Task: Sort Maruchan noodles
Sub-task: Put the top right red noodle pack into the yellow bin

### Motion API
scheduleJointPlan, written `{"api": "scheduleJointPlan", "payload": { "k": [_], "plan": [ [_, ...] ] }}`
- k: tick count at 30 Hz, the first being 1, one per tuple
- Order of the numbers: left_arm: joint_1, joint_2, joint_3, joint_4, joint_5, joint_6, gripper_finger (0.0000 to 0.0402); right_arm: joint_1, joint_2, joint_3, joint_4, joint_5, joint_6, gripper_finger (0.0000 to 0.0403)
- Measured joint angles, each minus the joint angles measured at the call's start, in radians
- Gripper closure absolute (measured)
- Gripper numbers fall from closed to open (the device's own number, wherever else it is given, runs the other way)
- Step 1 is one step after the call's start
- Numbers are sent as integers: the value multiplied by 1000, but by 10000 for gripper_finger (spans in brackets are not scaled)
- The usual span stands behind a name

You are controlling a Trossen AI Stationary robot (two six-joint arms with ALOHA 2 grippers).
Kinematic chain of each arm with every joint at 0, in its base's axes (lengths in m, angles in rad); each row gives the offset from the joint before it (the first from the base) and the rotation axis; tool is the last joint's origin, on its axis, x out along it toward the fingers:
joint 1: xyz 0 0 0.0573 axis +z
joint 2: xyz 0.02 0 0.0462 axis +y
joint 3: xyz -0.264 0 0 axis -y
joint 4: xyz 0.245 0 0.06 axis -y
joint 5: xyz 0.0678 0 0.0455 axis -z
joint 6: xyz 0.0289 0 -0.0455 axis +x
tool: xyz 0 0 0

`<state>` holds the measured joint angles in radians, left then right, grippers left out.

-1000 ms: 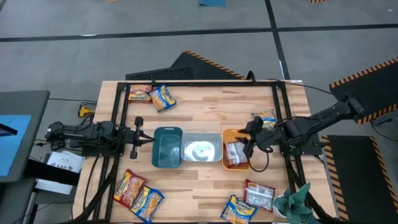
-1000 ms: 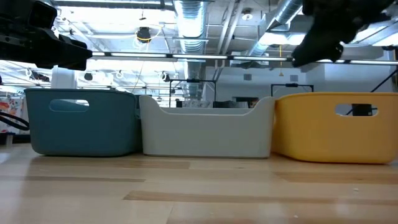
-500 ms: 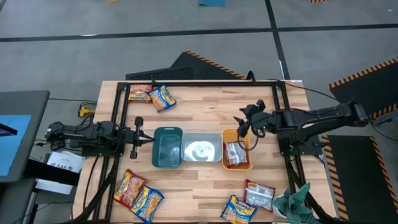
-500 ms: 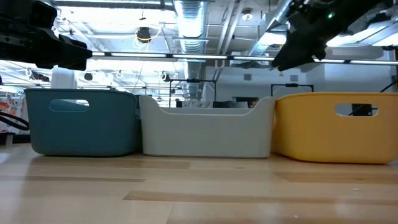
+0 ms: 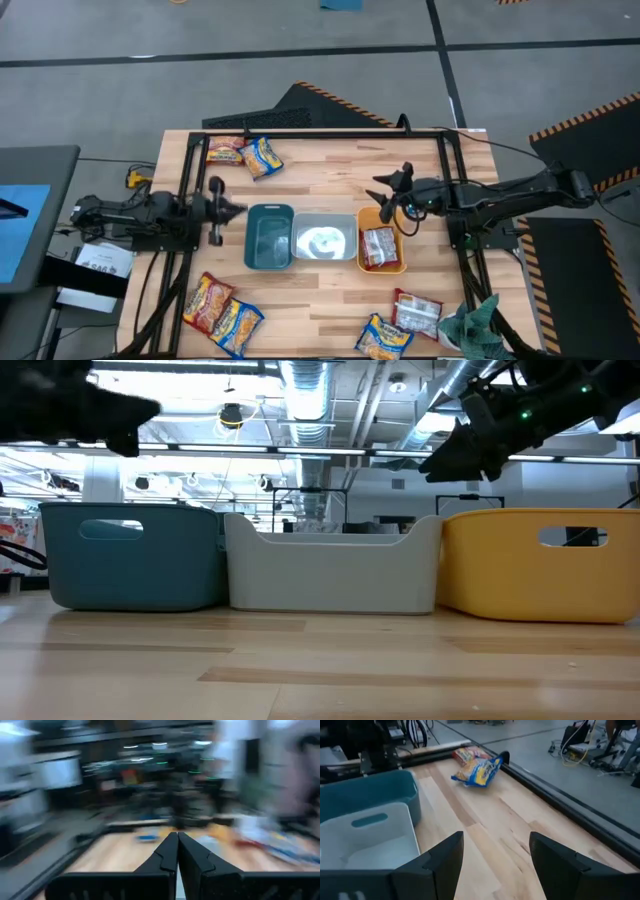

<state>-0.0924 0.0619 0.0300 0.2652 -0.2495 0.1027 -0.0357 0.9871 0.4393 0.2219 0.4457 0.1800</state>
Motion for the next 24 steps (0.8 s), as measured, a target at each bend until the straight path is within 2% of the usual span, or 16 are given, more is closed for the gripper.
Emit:
{"api": "scheduleJointPlan", "payload": {
  "k": [3,6,12,17,21,24],
  "plan": [
    [29,83,66,-69,-157,-13,388,-1,0,0,29,0,-9,154],
    [89,225,163,-177,-288,-70,357,0,0,0,49,0,-9,154],
    [302,573,395,-398,-422,-164,284,-6,0,0,58,0,-13,154],
    [533,831,558,-643,-419,-318,244,-6,0,0,52,0,-13,154],
    [687,994,591,-725,-334,-360,233,-6,0,0,43,0,-12,154],
    [771,1087,589,-734,-314,-369,232,-6,0,0,40,-1,-6,154]
  ]
}}
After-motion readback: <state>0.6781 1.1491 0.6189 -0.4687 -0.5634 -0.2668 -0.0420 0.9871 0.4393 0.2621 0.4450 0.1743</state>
